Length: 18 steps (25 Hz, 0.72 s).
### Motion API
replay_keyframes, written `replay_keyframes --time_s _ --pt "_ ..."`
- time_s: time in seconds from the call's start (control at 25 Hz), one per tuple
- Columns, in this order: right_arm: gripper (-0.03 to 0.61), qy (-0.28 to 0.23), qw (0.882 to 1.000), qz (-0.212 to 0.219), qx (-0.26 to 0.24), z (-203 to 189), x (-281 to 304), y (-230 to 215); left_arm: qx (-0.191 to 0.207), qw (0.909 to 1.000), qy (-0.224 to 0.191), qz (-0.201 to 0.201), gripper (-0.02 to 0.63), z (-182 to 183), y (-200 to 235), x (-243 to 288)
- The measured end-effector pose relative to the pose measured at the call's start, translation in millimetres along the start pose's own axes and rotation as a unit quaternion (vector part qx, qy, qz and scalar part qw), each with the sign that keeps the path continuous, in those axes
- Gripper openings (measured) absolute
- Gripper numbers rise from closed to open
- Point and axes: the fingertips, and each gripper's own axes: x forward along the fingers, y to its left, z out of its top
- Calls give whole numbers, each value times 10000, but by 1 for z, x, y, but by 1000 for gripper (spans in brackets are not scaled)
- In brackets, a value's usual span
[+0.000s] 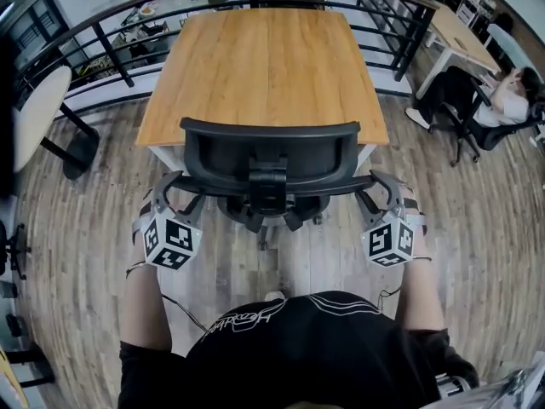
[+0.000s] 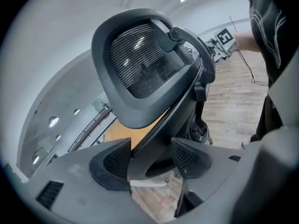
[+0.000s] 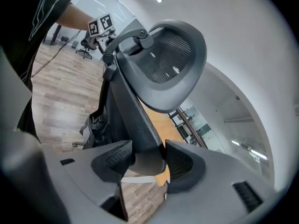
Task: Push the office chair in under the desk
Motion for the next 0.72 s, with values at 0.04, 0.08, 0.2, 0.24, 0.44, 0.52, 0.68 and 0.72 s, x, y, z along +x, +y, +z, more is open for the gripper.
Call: replay_keyframes --time_s 0.04,0.08,0.2,0.24,0.44,0.52,0.68,0.72 --pt "239 23 10000 -19 21 -1 -1 2 22 10000 -7 -16 250 0 -1 2" --pt "239 38 10000 -39 44 -2 -2 3 39 10000 -27 -28 250 0 -1 3" --pt "239 62 9999 -101 93 -3 -5 4 75 9999 -102 -38 253 1 0 6" --pt "239 56 9999 -116 106 -3 -5 4 87 9999 -115 -37 253 1 0 7" --pt "239 31 9999 -133 88 -3 -4 6 115 9998 -155 -5 256 0 1 10" --pt "238 -9 9999 -135 58 -3 -4 5 114 9998 -152 17 256 0 1 9" --pt "239 -116 9999 -108 34 -2 -4 5 73 9999 -90 94 259 -1 -1 7" --pt "239 -112 9999 -105 25 -3 -3 4 68 9999 -61 91 259 -1 -1 8"
